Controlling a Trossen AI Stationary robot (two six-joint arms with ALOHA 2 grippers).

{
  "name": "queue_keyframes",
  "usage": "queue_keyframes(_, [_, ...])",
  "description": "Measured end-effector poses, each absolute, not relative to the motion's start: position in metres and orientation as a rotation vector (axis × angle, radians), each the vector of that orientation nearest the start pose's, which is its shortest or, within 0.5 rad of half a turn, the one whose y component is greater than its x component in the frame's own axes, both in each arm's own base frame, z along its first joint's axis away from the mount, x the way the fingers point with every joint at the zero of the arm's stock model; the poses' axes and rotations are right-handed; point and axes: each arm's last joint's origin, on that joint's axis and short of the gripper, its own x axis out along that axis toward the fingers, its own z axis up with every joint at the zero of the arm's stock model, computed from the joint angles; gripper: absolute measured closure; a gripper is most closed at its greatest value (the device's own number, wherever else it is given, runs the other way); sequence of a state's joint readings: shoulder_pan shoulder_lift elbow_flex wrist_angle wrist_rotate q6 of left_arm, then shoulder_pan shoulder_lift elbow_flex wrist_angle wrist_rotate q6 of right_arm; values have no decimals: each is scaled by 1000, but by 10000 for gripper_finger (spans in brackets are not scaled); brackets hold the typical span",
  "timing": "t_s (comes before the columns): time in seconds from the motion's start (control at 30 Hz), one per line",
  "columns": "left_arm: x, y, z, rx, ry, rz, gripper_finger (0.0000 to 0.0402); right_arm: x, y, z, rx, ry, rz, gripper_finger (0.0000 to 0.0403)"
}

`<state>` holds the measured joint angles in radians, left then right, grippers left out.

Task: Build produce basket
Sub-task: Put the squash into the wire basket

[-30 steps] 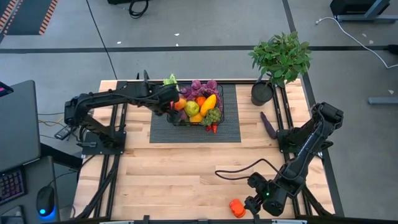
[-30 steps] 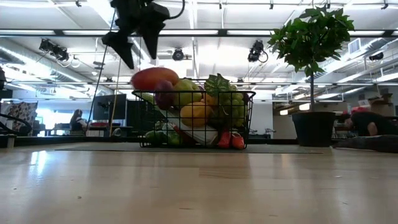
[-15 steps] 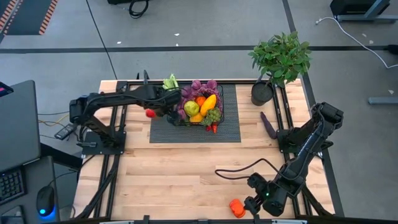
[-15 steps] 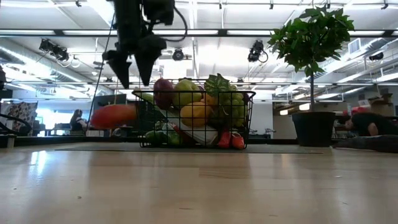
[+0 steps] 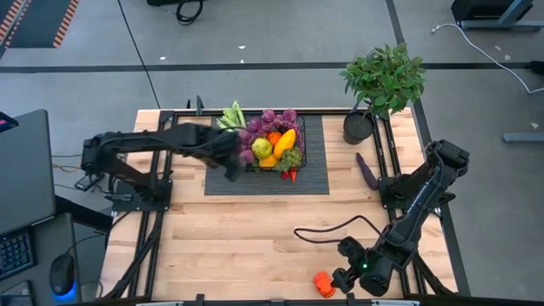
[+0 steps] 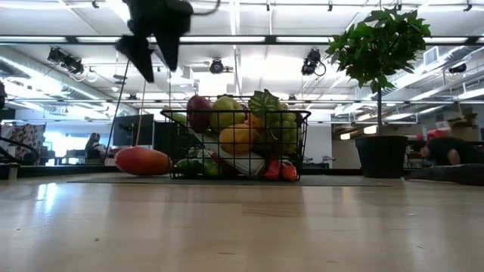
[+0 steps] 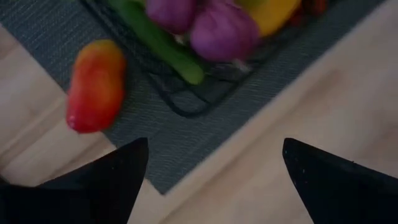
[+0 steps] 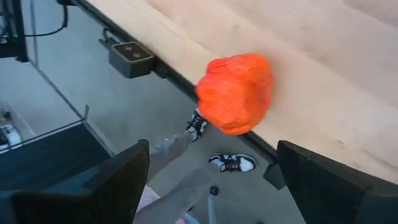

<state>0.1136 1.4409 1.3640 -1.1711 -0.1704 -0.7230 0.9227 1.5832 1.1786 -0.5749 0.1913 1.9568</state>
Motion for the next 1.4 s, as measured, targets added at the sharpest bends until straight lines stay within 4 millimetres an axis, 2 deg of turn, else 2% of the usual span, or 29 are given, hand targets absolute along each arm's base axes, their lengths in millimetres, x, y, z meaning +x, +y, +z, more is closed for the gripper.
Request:
queue_keyframes(0.27, [245, -3, 339, -658, 988, 611, 24, 212, 260, 236, 1214, 1100, -328, 48])
queue_keyframes(0.57, [241, -38, 348, -706, 917, 497, 24, 236, 271, 197, 1139, 1217, -281, 48])
queue_keyframes(0.73, [237, -46, 348, -678, 934, 483, 24, 246, 273, 178, 1110, 1228, -296, 48])
queue_keyframes(0.97, [233, -46, 346, -651, 977, 502, 24, 260, 269, 156, 1114, 1297, -339, 50])
queue_keyframes(1.1, [230, -45, 344, -624, 1009, 508, 24, 263, 263, 158, 1133, 1249, -388, 64])
queue_keyframes(1.23, [228, -45, 343, -571, 1045, 497, 24, 267, 247, 167, 1118, 1148, -475, 95])
queue_keyframes(1.4, [226, -39, 342, -504, 1074, 509, 24, 269, 225, 191, 1103, 1060, -498, 121])
